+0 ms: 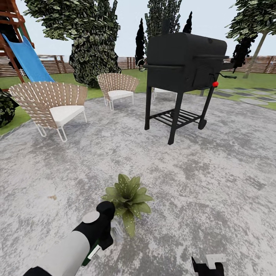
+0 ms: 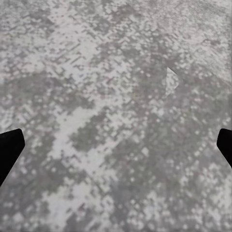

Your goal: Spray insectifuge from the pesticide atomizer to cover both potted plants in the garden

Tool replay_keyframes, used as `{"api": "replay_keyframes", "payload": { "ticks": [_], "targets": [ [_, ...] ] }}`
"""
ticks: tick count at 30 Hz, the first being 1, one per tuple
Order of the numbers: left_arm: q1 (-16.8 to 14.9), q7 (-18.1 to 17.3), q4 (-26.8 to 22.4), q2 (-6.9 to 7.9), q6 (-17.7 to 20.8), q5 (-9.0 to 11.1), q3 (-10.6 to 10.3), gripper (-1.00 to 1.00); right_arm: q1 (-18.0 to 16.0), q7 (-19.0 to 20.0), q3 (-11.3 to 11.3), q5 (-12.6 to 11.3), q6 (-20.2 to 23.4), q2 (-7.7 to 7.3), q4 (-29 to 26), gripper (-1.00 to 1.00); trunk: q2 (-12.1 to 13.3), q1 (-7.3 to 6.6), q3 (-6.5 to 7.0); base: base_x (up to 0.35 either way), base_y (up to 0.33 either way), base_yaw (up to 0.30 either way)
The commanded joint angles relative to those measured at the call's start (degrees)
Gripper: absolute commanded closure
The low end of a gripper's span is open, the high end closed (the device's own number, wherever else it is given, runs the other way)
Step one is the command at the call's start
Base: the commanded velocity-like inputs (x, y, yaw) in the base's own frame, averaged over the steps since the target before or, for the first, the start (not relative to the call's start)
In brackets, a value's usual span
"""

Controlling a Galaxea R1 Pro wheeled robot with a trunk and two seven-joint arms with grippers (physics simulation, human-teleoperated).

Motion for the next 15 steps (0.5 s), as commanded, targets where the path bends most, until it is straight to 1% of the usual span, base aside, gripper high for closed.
{"api": "replay_keyframes", "payload": {
  "ticks": [1,3,4,7,11,12,15],
  "targets": [
    [-0.03,-0.6,-1.76,-0.17,0.42,-0.55,-0.07,1.0,-0.04,0.2,-0.49,0.45,-0.22,0.01,0.05,-1.0,-0.02,-0.01,-0.05,0.0,0.0,0.0],
    [-0.07,-0.64,-5.49,-0.31,0.48,-0.56,-0.1,1.0,-0.04,0.2,-0.49,0.45,-0.22,0.01,0.05,-1.0,-0.02,-0.01,-0.05,0.0,0.0,0.0],
    [-0.1,-0.64,-6.36,-0.32,0.5,-0.59,-0.12,1.0,-0.04,0.2,-0.49,0.45,-0.22,0.01,0.05,-1.0,-0.02,-0.01,-0.05,0.0,0.0,0.0],
    [-0.12,-0.61,-6.87,-0.11,0.51,-0.63,-0.19,1.0,-0.04,0.2,-0.49,0.45,-0.22,0.01,0.05,-1.0,-0.02,-0.01,-0.05,0.0,0.0,0.0],
    [-0.13,-0.56,-6.91,0.63,0.51,-0.85,-0.11,1.0,-0.04,0.2,-0.49,0.45,-0.22,-0.05,0.05,-1.0,-0.02,-0.01,-0.05,0.0,0.0,0.0],
    [-0.08,-0.58,-6.68,1.18,0.51,-0.89,-0.08,1.0,-0.04,0.2,-0.49,0.45,-0.22,-0.1,0.05,-1.0,-0.02,-0.01,-0.05,0.0,0.0,0.0],
    [-0.04,-0.59,-6.3,3.76,0.51,-0.7,0.01,1.0,-0.04,0.2,-0.49,0.45,-0.18,-0.19,0.05,-1.0,-0.02,-0.01,-0.05,0.0,0.0,0.0]
  ]
}}
